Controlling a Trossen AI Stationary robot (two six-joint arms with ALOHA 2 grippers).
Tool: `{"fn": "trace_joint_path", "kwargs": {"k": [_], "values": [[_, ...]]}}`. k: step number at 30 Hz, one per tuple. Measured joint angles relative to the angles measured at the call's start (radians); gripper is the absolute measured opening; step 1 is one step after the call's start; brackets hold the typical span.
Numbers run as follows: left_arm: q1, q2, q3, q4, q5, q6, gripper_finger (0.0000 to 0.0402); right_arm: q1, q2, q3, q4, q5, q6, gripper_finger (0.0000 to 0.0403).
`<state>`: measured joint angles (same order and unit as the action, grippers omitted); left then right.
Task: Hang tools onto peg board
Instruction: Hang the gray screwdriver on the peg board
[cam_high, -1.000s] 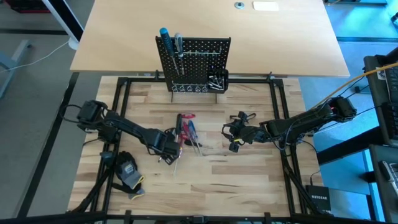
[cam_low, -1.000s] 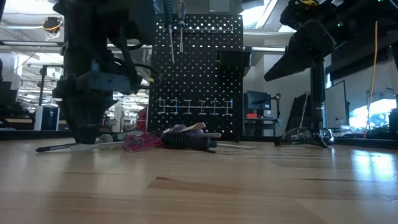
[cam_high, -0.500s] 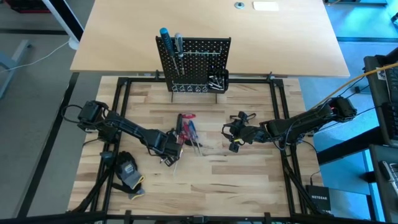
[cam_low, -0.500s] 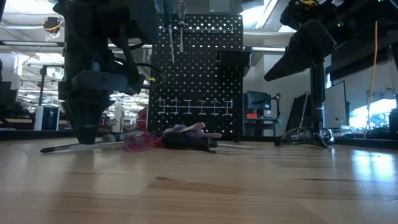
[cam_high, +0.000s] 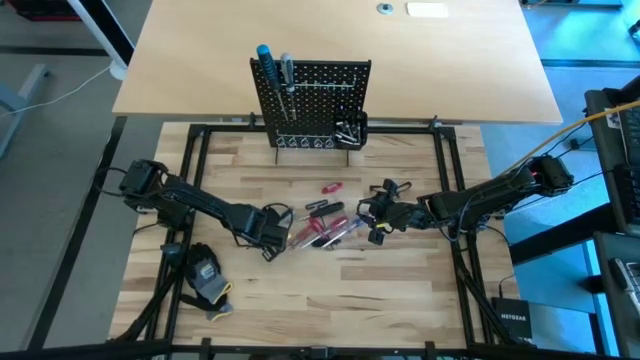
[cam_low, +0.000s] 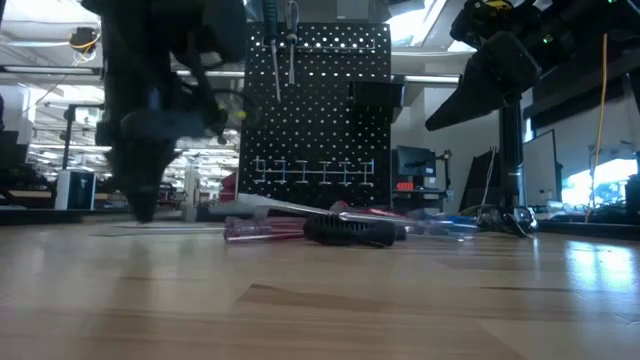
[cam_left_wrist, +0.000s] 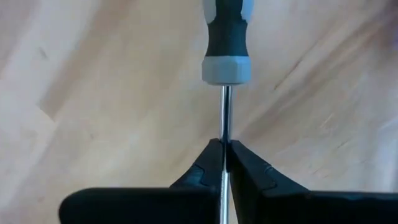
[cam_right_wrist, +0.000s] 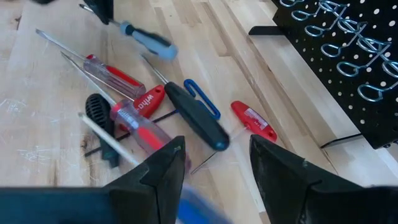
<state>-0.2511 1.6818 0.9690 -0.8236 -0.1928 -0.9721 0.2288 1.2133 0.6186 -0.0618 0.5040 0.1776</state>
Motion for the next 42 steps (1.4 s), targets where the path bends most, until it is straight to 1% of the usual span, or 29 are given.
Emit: {"fn": "trace_joint_path", "kwargs": {"k": [4,13,18,20,24,28,30,34,37,39,42], "values": [[0.004,-0.046,0.001,-0.053,-0.021,-0.017,0.0003,0.0,0.0,0.0,0.0,0.0,0.0,0.0182],[0.004,-0.162,0.002,-0.053,-0.09,-0.015,0.0003,0.0,0.0,0.0,0.0,0.0,0.0,0.0182],[0.004,-0.239,0.01,-0.045,-0.165,0.012,0.0002,0.0,0.0,0.0,0.0,0.0,0.0,0.0182],[0.004,-0.273,0.024,-0.013,-0.212,0.054,0.0002,0.0,0.0,0.0,0.001,0.0,0.0,0.0182],[0.003,-0.328,0.042,0.148,-0.314,0.202,0.0003,0.0,0.0,0.0,0.007,0.0,0.0,0.0182],[0.003,-0.355,0.043,0.406,-0.425,0.439,0.0002,0.0,0.0,0.0,0.08,0.0,0.0,0.0182],[0.003,-0.354,0.043,0.549,-0.461,0.583,0.0003,0.0,0.0,0.0,0.152,-0.003,0.0,0.0182],[0.003,-0.349,0.043,0.834,-0.469,0.861,0.0004,0.0,0.018,0.0,0.348,-0.071,-0.018,0.0182],[0.005,-0.349,0.044,0.98,-0.453,1.009,0.0004,0.0,0.063,0.005,0.545,-0.158,-0.084,0.0182],[0.011,-0.349,0.044,1.043,-0.422,1.071,0.0004,0.0,0.099,0.021,0.634,-0.167,-0.139,0.0182],[0.028,-0.347,0.018,1.163,-0.345,1.127,0.0005,0.0,0.164,0.074,0.716,-0.134,-0.213,0.0182]]}}
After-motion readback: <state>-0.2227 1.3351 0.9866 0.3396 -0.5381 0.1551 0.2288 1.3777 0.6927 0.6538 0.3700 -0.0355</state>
